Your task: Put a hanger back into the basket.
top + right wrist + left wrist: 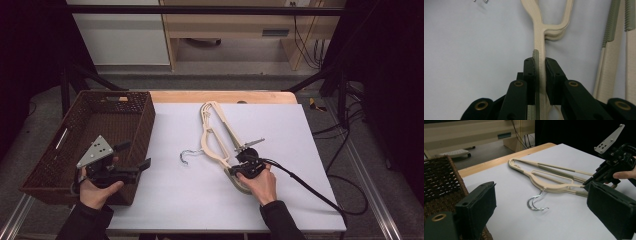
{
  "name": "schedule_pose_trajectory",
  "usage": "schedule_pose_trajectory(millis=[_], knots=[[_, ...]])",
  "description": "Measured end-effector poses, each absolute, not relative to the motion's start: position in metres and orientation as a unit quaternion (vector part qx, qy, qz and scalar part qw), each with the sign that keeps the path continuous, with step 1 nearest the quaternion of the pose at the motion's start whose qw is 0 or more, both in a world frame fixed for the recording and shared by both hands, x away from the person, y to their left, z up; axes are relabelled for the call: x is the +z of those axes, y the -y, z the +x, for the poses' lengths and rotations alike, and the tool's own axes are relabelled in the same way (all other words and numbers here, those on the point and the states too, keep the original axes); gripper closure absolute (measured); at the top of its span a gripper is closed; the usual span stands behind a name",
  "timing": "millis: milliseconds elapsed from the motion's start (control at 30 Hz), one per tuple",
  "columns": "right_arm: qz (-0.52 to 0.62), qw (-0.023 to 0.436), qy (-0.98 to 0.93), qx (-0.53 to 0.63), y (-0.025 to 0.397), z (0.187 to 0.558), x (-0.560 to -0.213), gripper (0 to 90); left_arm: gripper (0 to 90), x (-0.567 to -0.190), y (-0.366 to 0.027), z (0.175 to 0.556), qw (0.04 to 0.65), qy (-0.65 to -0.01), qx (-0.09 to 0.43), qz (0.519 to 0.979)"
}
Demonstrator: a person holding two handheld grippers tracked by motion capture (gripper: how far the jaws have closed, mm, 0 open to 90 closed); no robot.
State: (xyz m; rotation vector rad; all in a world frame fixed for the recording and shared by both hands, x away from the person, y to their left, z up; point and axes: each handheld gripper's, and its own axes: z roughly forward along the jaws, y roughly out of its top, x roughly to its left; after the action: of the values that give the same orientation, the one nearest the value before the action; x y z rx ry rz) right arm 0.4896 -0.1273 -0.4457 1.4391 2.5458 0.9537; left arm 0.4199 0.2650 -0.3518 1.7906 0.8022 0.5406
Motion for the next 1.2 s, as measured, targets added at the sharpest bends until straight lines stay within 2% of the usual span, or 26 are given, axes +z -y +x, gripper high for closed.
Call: schedule_pose_trajectory(millis=[1200], knots=[[0.448, 0.020, -0.801, 0.397, 0.158, 0.480, -0.408, 79.7, 9.0, -0.359, -0.242, 0.419, 0.510, -0.311, 0.211, 0.773]])
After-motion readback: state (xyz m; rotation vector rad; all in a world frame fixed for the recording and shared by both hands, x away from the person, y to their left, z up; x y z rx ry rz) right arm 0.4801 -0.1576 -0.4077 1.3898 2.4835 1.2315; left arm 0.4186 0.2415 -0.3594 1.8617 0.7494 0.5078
